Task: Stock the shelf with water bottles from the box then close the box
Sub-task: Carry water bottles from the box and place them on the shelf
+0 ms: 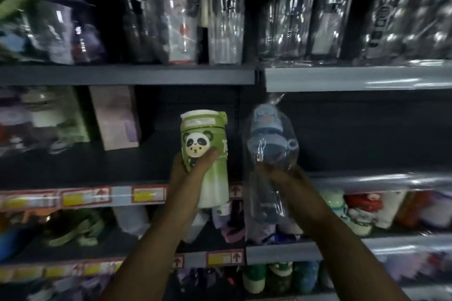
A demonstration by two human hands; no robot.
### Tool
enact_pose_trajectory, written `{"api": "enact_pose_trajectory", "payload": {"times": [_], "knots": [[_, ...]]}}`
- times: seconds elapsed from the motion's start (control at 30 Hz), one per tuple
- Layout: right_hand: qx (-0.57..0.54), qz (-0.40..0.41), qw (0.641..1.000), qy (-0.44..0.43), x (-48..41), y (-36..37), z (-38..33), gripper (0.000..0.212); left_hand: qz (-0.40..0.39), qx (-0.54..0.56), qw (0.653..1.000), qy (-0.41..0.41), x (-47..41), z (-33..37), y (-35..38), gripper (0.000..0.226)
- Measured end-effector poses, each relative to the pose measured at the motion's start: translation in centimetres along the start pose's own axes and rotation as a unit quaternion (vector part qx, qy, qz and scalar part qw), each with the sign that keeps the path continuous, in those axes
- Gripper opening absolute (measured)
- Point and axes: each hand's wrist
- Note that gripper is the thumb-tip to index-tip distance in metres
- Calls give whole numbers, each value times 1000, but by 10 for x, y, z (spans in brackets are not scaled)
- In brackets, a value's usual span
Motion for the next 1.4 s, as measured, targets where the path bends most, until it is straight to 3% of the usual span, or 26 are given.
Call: {"api": "enact_pose_trajectory", "payload": {"times": [0.13,0.4,0.57,0.77,1.13,1.2,1.3,1.4], "knots": [[-69,70,995,21,-34,-10,-10,22,-28,-6,1000,-11,-32,-2,24,80],[-96,85,990,51,-135,-36,-24,33,-36,8,998,-48,-95,3,75,52],[-62,49,995,61,-199,-47,-12,55,-13,-13,999,-26,-116,-11,80,66],[-14,35,998,47,-267,-39,8,51,-12,-36,999,20,-123,-27,73,78],[112,-1,993,-34,-313,-25,23,85,-29,-43,997,54,-127,-40,72,74],[137,-9,990,-33,-317,-23,22,77,-22,-46,997,56,-127,-40,73,72],[169,-28,984,-39,-319,-18,19,40,-19,-47,997,58,-125,-41,74,70],[216,-39,975,-33,-320,-12,16,43,-15,-45,997,68,-123,-40,76,71]]}}
Point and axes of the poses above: each hand's wrist, its own x-axis away from the middle knuckle, its own y-axis out of the palm, z = x × y, and after that the axes turned 11 degrees about z, right-handed
